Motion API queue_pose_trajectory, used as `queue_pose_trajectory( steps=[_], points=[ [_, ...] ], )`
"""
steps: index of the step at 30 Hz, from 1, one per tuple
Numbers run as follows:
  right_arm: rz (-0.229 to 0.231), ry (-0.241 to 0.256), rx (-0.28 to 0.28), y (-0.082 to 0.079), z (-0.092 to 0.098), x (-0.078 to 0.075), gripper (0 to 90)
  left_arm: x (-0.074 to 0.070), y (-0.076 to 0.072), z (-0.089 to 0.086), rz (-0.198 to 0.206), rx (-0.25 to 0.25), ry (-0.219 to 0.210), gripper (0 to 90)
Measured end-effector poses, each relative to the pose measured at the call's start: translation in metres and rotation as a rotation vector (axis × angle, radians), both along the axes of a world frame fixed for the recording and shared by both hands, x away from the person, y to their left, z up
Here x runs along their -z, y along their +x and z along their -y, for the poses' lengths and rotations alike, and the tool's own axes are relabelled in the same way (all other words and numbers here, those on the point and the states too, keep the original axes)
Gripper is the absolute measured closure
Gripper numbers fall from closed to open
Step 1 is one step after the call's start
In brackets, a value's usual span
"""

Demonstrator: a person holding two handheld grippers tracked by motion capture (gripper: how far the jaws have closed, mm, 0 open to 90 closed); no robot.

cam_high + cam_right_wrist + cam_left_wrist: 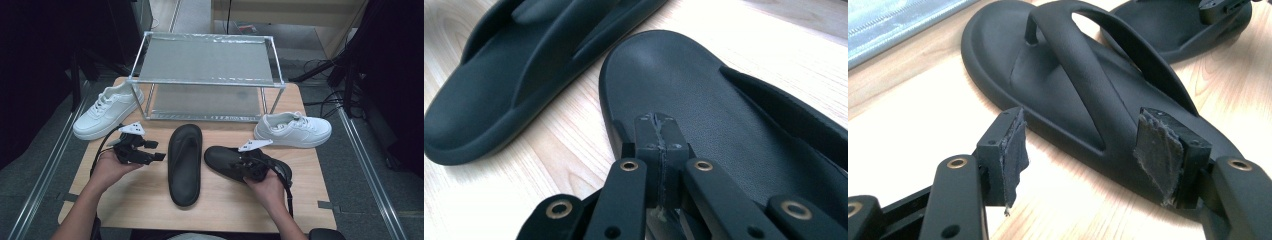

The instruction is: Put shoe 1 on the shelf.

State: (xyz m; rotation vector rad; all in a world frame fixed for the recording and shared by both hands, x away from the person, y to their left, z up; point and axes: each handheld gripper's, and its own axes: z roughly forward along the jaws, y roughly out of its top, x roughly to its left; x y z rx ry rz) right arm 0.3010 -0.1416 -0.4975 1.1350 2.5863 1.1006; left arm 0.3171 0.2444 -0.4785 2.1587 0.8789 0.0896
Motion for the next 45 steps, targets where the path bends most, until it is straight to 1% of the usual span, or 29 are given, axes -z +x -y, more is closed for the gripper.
queue_pose_trajectory(
  steps=[3,5,8,14,21,24,28,31,32,34,38,40,45],
  points=[
    [-0.006,0.002,0.002,0.0,-0.001,0.001,90.0,0.0,-0.002,-0.001,0.011,0.0,0.001,37.6],
    [-0.008,0.019,0.001,0.0,-0.001,0.002,90.0,0.0,-0.003,-0.001,0.01,-0.004,0.006,37.5],
    [-0.019,0.026,-0.003,-0.001,0.0,0.002,90.0,0.0,-0.001,-0.001,0.011,-0.006,0.008,37.3],
    [-0.024,0.026,-0.011,-0.006,-0.001,0.002,90.0,0.0,0.002,0.002,0.02,0.015,0.0,37.0],
    [-0.027,0.026,-0.019,-0.014,0.002,0.002,90.0,-0.003,0.006,0.005,0.031,0.017,-0.008,36.9],
    [-0.03,0.025,-0.022,-0.017,0.003,0.002,90.0,-0.005,0.008,0.005,0.016,0.023,-0.013,37.6],
    [-0.034,0.028,-0.022,-0.021,0.006,0.003,90.0,-0.008,0.011,0.003,0.023,0.017,-0.033,37.7],
    [-0.04,0.027,-0.015,-0.024,0.007,0.002,90.0,-0.008,0.015,0.004,0.026,0.014,-0.032,37.7],
    [-0.04,0.025,-0.019,-0.027,0.009,0.002,90.0,-0.008,0.016,0.005,0.026,0.021,-0.029,37.7],
    [-0.048,0.023,-0.012,-0.031,0.011,0.002,90.0,-0.008,0.018,0.008,0.023,0.027,-0.035,37.7],
    [-0.052,0.017,-0.014,-0.037,0.015,0.001,90.0,-0.008,0.02,0.016,0.021,0.049,-0.019,37.7],
    [-0.058,0.009,-0.015,-0.043,0.018,0.001,90.0,-0.007,0.021,0.019,0.023,0.06,-0.016,37.7],
    [-0.07,0.003,-0.008,-0.051,0.025,0.0,90.0,-0.007,0.025,0.021,0.017,0.064,-0.024,37.7]
  ],
)
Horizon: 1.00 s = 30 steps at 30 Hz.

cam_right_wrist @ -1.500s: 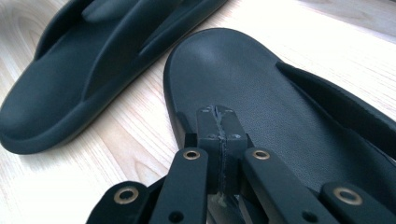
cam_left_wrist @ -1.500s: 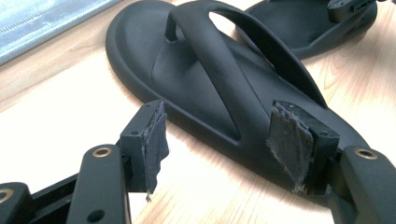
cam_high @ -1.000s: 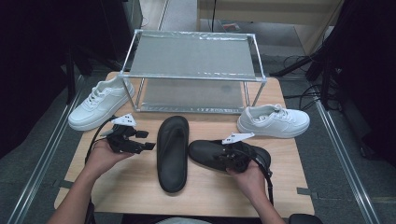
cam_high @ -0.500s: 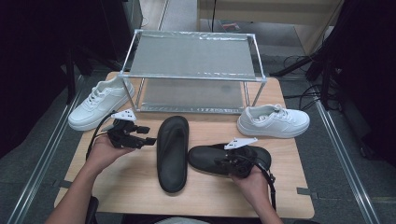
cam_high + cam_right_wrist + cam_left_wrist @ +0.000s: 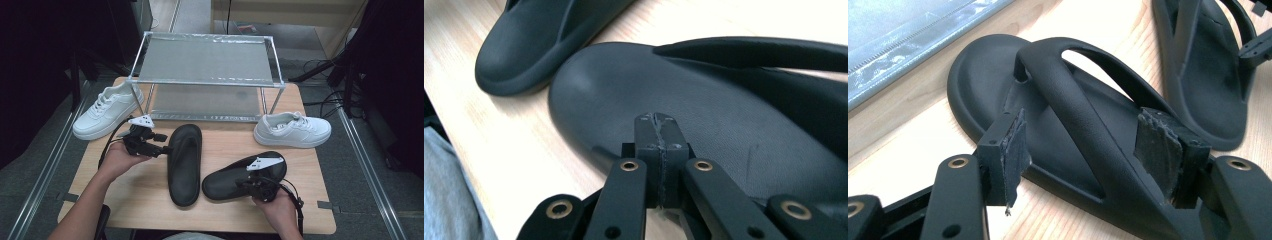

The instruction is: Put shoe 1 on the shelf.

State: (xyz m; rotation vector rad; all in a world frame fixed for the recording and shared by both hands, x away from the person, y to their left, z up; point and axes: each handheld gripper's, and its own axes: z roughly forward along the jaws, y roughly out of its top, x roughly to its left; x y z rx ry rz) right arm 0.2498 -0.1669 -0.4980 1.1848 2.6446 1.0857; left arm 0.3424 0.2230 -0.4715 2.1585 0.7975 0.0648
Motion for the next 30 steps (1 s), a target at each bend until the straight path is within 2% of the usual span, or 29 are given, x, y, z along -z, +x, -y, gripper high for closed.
queue_pose_trajectory(
  steps=[6,10,14,15,20,21,25,27,30],
  points=[
    [-0.017,-0.012,-0.006,-0.008,0.008,-0.001,90.0,0.0,0.001,0.001,-0.002,0.001,0.003,37.7],
    [0.014,0.023,0.019,-0.006,0.014,-0.011,90.0,0.0,0.0,0.001,-0.001,0.001,0.003,37.7],
    [0.05,0.057,0.066,0.0,0.028,-0.023,90.0,0.001,0.0,0.0,0.0,0.0,0.005,37.7],
    [0.063,0.065,0.093,0.003,0.037,-0.027,90.0,0.001,0.0,0.0,-0.002,-0.001,0.005,37.7],
    [0.087,0.078,0.144,0.009,0.055,-0.033,90.0,0.002,0.0,0.0,-0.005,-0.005,0.006,37.7],
    [0.092,0.08,0.174,0.013,0.065,-0.034,90.0,0.002,0.0,0.0,-0.003,-0.005,0.008,37.7],
    [0.093,0.058,0.208,0.019,0.075,-0.034,90.0,0.002,-0.001,0.001,-0.004,0.0,0.013,37.7],
    [0.069,0.05,0.244,0.025,0.085,-0.029,90.0,0.002,-0.001,0.001,-0.004,0.0,0.014,37.6],
    [0.06,0.044,0.258,0.028,0.087,-0.028,90.0,0.002,-0.001,0.0,-0.005,-0.002,0.013,37.6]
  ],
)
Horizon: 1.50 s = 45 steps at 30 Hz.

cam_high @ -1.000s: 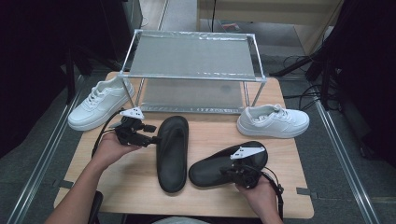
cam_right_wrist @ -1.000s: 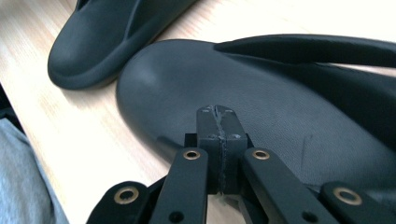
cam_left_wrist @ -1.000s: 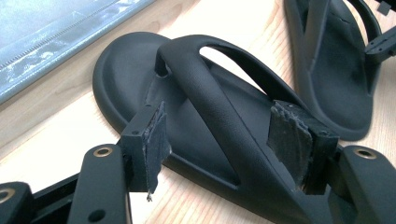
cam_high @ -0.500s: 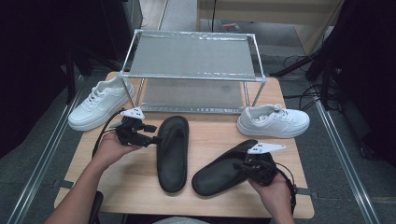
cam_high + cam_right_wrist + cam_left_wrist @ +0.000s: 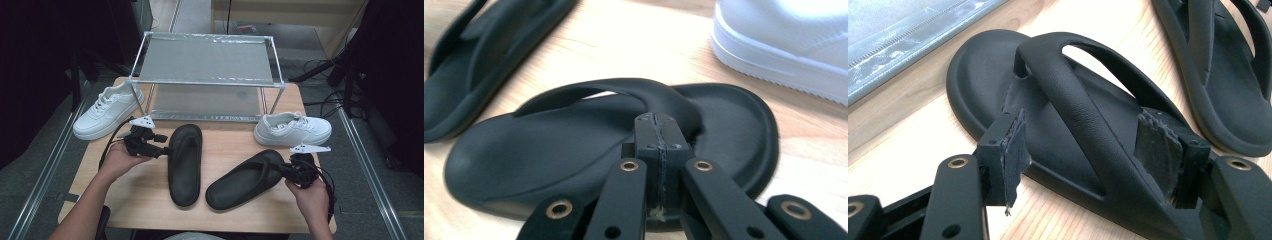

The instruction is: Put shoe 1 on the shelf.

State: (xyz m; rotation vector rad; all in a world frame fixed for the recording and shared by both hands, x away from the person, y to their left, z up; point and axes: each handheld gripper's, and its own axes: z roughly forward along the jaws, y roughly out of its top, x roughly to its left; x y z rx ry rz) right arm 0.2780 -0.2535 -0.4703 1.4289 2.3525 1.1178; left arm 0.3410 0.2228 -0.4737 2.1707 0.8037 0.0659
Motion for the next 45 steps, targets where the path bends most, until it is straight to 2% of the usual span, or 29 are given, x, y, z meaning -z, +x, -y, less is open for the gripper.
queue_pose_trajectory(
  steps=[4,10,19,32,35,40,44,45],
  points=[
    [-0.023,-0.019,0.004,0.005,-0.004,0.004,90.0,0.0,0.001,-0.001,-0.001,-0.005,-0.003,37.6],
    [-0.025,-0.048,-0.022,0.007,-0.012,0.008,90.0,-0.001,-0.001,0.001,0.005,0.003,-0.004,37.5],
    [-0.029,-0.036,-0.029,0.012,-0.019,0.009,90.0,-0.001,-0.004,0.0,0.006,0.002,0.001,37.3],
    [0.019,-0.049,-0.087,0.025,-0.051,0.01,90.0,0.001,-0.012,-0.007,0.003,-0.015,0.002,37.3],
    [0.044,-0.047,-0.092,0.025,-0.056,0.008,90.0,0.001,-0.013,-0.008,0.004,-0.022,-0.006,37.2],
    [0.056,-0.031,-0.1,0.016,-0.054,0.004,90.0,0.0,-0.014,-0.007,0.006,-0.02,-0.013,37.2],
    [0.047,-0.005,-0.084,-0.008,-0.046,0.004,90.0,-0.001,-0.015,-0.003,0.012,-0.006,-0.009,37.2],
    [0.056,-0.004,-0.081,-0.02,-0.044,0.003,90.0,-0.001,-0.015,-0.002,0.011,-0.004,-0.014,37.2]
  ],
)
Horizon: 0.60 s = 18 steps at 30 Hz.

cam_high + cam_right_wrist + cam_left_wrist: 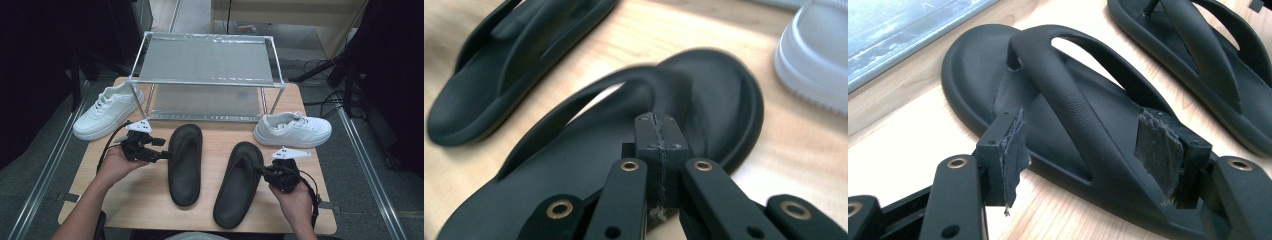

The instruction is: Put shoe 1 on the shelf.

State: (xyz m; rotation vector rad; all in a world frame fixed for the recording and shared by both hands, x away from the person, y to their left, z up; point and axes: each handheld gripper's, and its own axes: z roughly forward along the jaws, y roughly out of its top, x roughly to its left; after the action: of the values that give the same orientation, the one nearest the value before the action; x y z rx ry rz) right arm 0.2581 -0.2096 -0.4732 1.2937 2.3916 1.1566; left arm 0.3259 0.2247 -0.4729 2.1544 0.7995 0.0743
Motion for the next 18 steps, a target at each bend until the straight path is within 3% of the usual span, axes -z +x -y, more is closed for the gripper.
queue_pose_trajectory(
  steps=[3,6,12,15,18],
  points=[
    [0.001,-0.009,0.006,-0.01,0.001,0.001,90.0,0.0,-0.001,0.004,0.003,0.015,-0.006,37.2],
    [-0.034,-0.028,-0.006,-0.02,-0.002,0.005,90.0,0.0,0.0,0.006,-0.003,0.023,-0.008,37.2],
    [-0.082,-0.042,-0.024,-0.017,-0.006,0.013,90.0,0.0,0.003,0.006,-0.004,0.019,-0.011,37.2],
    [-0.081,-0.042,-0.027,-0.016,-0.007,0.013,90.0,0.0,0.003,0.006,-0.003,0.017,-0.01,37.2],
    [-0.086,-0.037,-0.025,-0.015,-0.009,0.014,90.0,-0.001,0.001,0.007,0.028,0.007,-0.004,37.3]
  ],
)
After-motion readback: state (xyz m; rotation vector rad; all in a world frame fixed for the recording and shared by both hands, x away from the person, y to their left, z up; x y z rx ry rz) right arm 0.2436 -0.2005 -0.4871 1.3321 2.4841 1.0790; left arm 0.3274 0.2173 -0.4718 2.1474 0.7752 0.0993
